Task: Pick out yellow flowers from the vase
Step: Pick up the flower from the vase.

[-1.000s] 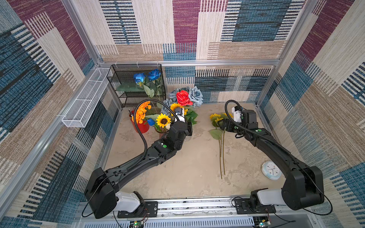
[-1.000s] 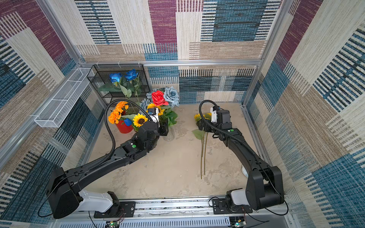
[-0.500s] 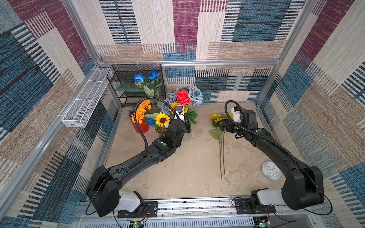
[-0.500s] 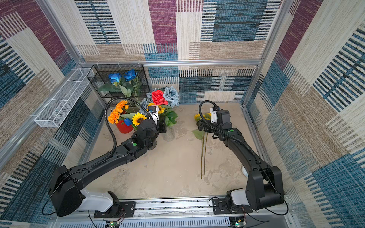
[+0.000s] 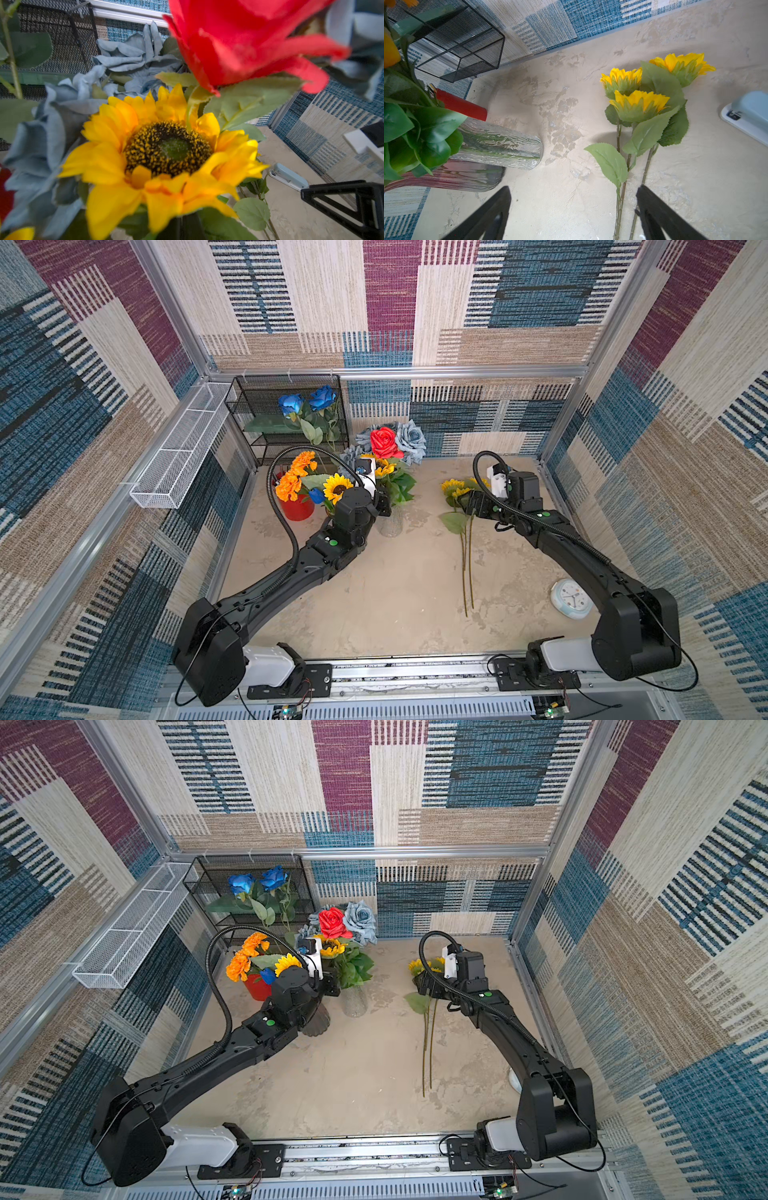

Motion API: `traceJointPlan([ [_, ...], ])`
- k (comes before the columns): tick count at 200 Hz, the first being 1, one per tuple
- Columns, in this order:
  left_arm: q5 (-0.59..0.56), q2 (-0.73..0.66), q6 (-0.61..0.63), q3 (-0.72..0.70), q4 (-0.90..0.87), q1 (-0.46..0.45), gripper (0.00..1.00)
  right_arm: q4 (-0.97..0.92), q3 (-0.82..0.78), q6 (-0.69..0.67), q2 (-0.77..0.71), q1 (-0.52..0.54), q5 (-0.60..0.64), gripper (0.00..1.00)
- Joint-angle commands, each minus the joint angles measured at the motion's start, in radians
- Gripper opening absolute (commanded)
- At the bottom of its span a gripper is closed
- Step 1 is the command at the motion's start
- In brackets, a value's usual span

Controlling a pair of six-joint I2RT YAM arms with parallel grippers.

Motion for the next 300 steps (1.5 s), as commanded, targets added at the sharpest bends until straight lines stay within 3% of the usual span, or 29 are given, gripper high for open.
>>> traceJointPlan([
  [1, 0.084, -0.014, -0.024, -0.016, 0.054, 0.010, 0.00, 0.025, 0.008, -0.001, 0.000, 0.000, -0.003, 0.96],
  [22, 0.137, -0.021, -0.042, -0.033, 0.054, 0.016, 0.06, 0.032, 0.006, 0.000, -0.003, -0.002, -0.005, 0.96],
  [53, 0.203, -0.023, -0.050, -0.110, 0.145, 0.017, 0.27, 0.053, -0.005, 0.009, -0.001, -0.002, -0.022, 0.96],
  [82, 0.205, -0.023, -0.038, -0.164, 0.229, 0.018, 0.33, 0.059, -0.007, 0.007, 0.007, -0.003, -0.034, 0.96],
  [164, 0.058, 0.020, 0.027, -0.225, 0.486, 0.018, 0.28, 0.067, -0.008, -0.001, 0.035, -0.003, -0.061, 0.96],
  [217, 0.032, 0.053, 0.056, -0.224, 0.591, 0.024, 0.25, 0.049, 0.009, -0.013, 0.043, -0.003, -0.060, 0.96],
  [300, 0.013, 0.164, 0.003, -0.240, 0.735, 0.029, 0.20, 0.025, 0.032, -0.017, 0.042, -0.006, -0.065, 0.96],
])
